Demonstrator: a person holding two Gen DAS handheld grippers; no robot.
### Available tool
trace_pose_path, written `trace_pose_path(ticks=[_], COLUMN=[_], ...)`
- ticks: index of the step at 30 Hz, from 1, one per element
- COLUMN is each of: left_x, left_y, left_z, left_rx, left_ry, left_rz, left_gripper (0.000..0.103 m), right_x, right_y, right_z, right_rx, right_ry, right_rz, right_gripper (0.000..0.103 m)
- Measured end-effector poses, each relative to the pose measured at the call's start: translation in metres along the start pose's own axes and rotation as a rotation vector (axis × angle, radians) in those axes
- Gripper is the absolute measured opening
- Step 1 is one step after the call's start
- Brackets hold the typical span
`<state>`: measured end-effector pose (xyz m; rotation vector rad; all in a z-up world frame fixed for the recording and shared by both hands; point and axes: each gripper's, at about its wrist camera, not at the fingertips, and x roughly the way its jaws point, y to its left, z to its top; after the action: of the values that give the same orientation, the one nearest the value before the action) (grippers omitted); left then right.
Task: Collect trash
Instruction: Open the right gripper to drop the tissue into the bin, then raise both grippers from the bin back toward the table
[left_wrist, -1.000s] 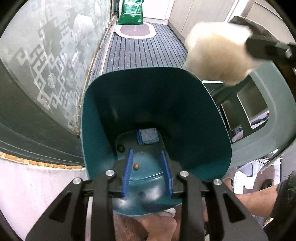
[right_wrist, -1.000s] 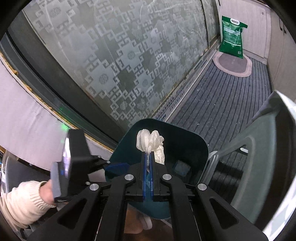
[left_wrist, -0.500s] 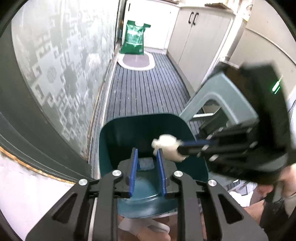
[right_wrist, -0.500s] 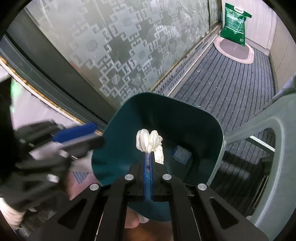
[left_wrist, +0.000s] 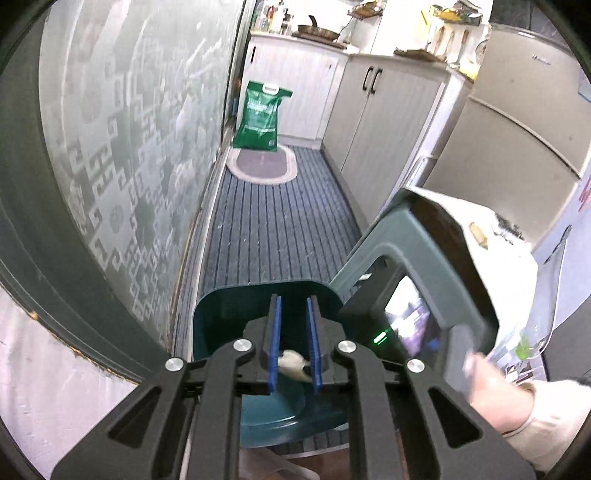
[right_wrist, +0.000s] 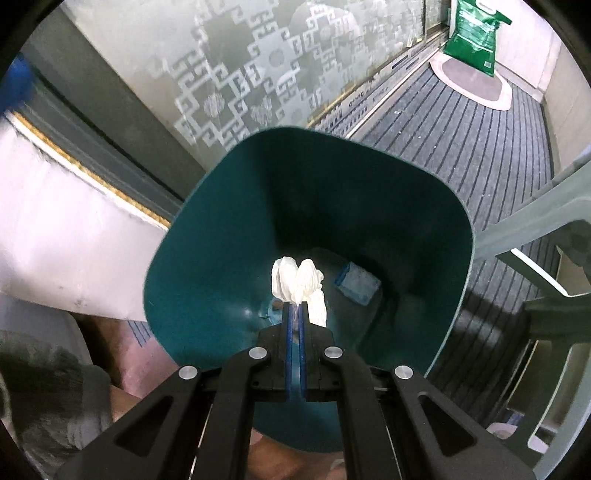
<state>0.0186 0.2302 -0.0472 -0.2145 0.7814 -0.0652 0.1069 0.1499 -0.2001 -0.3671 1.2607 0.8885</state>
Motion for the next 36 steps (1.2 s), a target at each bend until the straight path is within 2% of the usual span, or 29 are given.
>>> trace_pose_path(ticks=[7, 9, 11, 12, 17, 26, 29, 36], left_x=[-0.017, -0.022, -0.028, -0.03, -0.048, -0.075, -0.082, -0.097], left_y=[-0.008, -0.009, -0.011, -0.013, -0.022, -0.04, -0.044, -0.047], left_z=[0.015, 0.02, 0.024, 0.025, 0.034, 0.044, 0.048, 0.057], left_rx=[-0.021, -0.024, -0.028, -0.026, -0.022, -0.006, -0.006, -0.029], left_ry=[-0.06, -0.076, -0.096, -0.104, -0.155, -0.23, -0.253, -0.309], left_rz=[-0.007, -0.014, -0.019, -0.021, -0.032, -0.035, -0.034, -0.045], left_gripper=[0.015, 0.015, 0.015, 0.015, 0.019, 0.031, 0.035, 0.039], right_x=[0.023, 0.026, 0.029, 0.029, 0.019, -0.021, -0.042, -0.106], right_y=[0.005, 0.005, 0.004, 0.006, 0.014, 0.033, 0.038, 0.039], right_z=[-0.007, -0.009, -0.011, -0.012, -0.013, -0.007, -0.005, -0.003], right_rx=[-0.049, -0.052, -0.052, -0.06, -0.088, -0.116, -0.132, -0.143], right_ry=[0.055, 0.059, 0.066, 0.065, 0.043, -0.055, -0.105, -0.247], right_rz=[-0.052, -0.064, -0.08, -0.09, -0.089, -0.06, -0.054, -0.033], right_gripper=[0.005, 0.015, 0.036, 0.037, 0.037, 0.038, 0.038, 0.038])
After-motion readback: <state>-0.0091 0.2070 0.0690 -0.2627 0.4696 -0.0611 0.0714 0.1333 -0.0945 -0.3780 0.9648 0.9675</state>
